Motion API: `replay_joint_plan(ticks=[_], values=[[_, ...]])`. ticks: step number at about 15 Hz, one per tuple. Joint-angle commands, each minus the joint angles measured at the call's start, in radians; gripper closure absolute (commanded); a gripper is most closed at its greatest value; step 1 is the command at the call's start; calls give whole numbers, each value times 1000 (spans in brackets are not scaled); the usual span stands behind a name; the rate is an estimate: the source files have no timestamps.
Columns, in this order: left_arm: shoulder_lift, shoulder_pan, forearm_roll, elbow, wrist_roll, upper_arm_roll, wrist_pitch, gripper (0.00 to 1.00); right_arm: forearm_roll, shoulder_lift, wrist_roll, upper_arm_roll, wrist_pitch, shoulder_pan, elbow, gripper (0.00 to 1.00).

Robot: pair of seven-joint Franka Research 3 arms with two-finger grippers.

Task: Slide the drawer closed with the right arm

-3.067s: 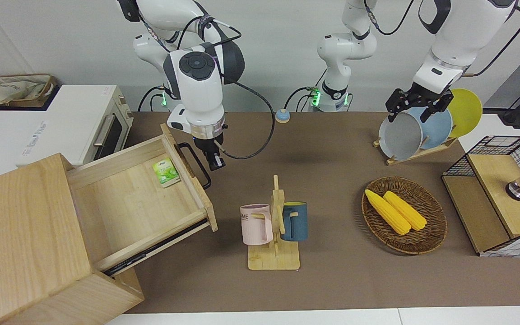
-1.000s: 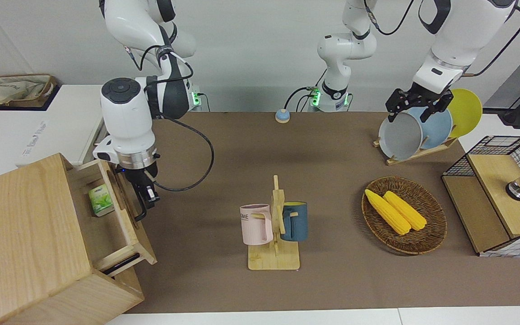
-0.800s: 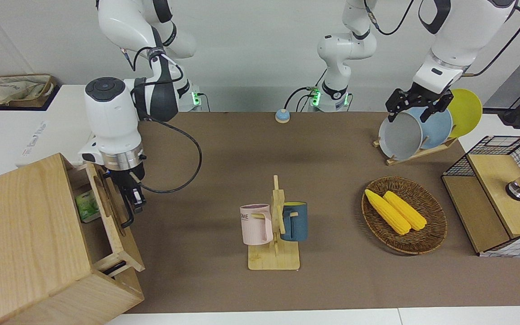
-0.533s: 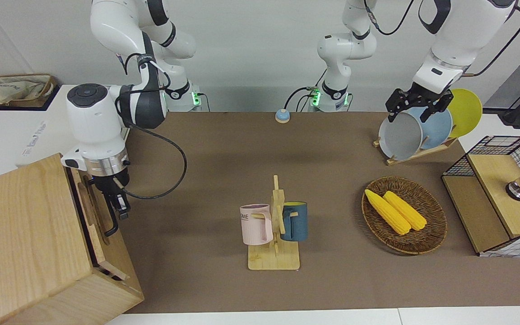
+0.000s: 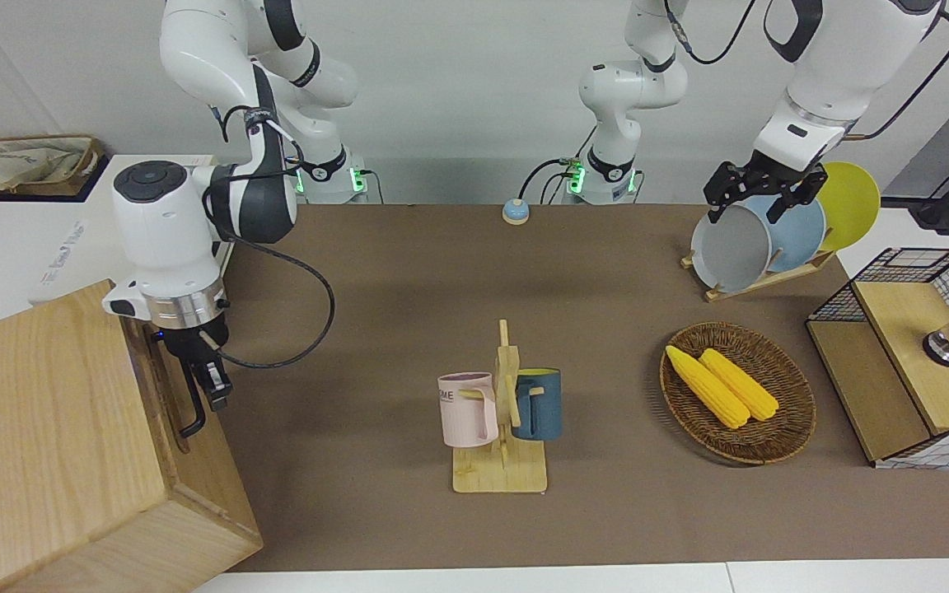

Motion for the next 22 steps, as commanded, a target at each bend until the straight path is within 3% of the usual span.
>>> replay_joint_plan(ticks=[1, 3, 8, 14, 18, 22], values=[[11, 4, 17, 26, 10, -6, -20, 7, 0, 6, -37, 15, 25, -16, 5, 1000], [11, 4, 17, 26, 10, -6, -20, 7, 29, -9, -37, 52, -3, -10, 1, 1000], [11, 4, 17, 26, 10, -6, -20, 7, 32, -90, -89, 54, -196, 88, -27, 1000], [11, 4, 17, 26, 10, -6, -20, 7, 113, -237, -372, 52, -423, 122, -98, 1000], [11, 4, 17, 26, 10, -6, -20, 7, 158, -320, -586, 25, -553, 112, -113, 1000], [11, 4, 17, 26, 10, -6, -20, 7, 205, -382, -811, -49, -645, 107, -115, 1000]])
